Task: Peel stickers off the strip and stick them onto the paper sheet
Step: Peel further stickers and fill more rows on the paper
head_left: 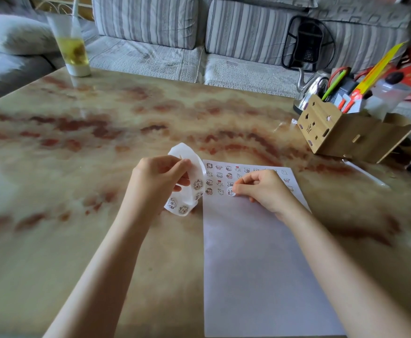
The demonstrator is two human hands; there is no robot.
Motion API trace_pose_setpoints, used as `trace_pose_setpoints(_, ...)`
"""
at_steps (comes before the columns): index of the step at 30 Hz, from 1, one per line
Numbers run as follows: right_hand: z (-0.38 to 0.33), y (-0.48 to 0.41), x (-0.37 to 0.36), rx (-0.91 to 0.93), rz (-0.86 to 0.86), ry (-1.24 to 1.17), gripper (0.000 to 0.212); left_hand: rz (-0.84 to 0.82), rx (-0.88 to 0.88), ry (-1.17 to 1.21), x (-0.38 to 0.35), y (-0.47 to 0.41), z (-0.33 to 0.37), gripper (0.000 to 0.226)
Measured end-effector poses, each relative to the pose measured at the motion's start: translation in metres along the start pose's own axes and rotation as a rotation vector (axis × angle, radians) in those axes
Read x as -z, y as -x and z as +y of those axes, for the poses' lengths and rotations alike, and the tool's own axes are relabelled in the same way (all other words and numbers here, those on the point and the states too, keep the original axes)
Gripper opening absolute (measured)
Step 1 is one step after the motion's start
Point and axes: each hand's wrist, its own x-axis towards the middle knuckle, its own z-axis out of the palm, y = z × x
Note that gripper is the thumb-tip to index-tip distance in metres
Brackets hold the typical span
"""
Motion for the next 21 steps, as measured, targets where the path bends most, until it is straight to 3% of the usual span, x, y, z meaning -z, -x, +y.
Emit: trace_pose_setpoints(21,0.013,-0.006,-0.009,0.08,0.077,0.103,0.01,0.01,0.005,0.008,0.0,0.0,0.0,0.019)
